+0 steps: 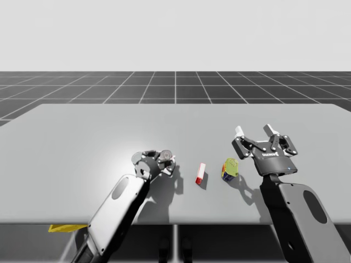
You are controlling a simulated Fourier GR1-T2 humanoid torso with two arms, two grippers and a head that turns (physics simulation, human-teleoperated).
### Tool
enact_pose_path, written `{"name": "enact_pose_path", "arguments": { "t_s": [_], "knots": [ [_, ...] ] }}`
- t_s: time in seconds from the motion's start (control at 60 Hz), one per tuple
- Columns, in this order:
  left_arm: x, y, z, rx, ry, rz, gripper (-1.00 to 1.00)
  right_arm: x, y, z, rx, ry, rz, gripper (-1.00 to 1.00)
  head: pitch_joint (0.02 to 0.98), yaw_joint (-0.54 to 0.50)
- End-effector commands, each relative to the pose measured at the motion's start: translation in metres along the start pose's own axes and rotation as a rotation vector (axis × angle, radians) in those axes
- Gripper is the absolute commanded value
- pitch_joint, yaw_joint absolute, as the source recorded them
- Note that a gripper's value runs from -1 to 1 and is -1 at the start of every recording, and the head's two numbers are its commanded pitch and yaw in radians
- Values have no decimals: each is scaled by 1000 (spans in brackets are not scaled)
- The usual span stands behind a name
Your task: Lift the red soup can off the table.
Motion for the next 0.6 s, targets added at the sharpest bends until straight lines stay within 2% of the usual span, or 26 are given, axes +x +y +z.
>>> {"name": "enact_pose_path", "arguments": {
  "t_s": [0.017, 0.233, 0.333, 0.4, 0.5, 0.55, 0.6],
  "knots": [
    [17, -15, 10, -105, -23, -32, 1000, 0, -1, 0, 1, 0, 0, -1000, 451, 90],
    [53, -14, 42, -100, -127, -44, 1000, 0, -2, -1, 5, -4, 4, -1000, 454, 90],
    [70, -14, 56, -91, -175, -56, 1000, 0, -3, -1, 9, -13, -4, -1000, 454, 92],
    [85, -14, 68, -76, -222, -78, 1000, -1, -2, -1, 14, -13, 4, -1000, 453, 93],
    [103, -16, 83, -59, -277, -107, 1000, 0, -2, 0, 15, -9, 2, -1000, 450, 92],
    [115, -17, 94, -53, -314, -119, 1000, 0, -2, 0, 12, -12, 37, -1000, 448, 92],
    [124, -18, 104, -41, -351, -127, 1000, -1, -2, 0, 12, -14, 27, -1000, 448, 93]
  ]
}}
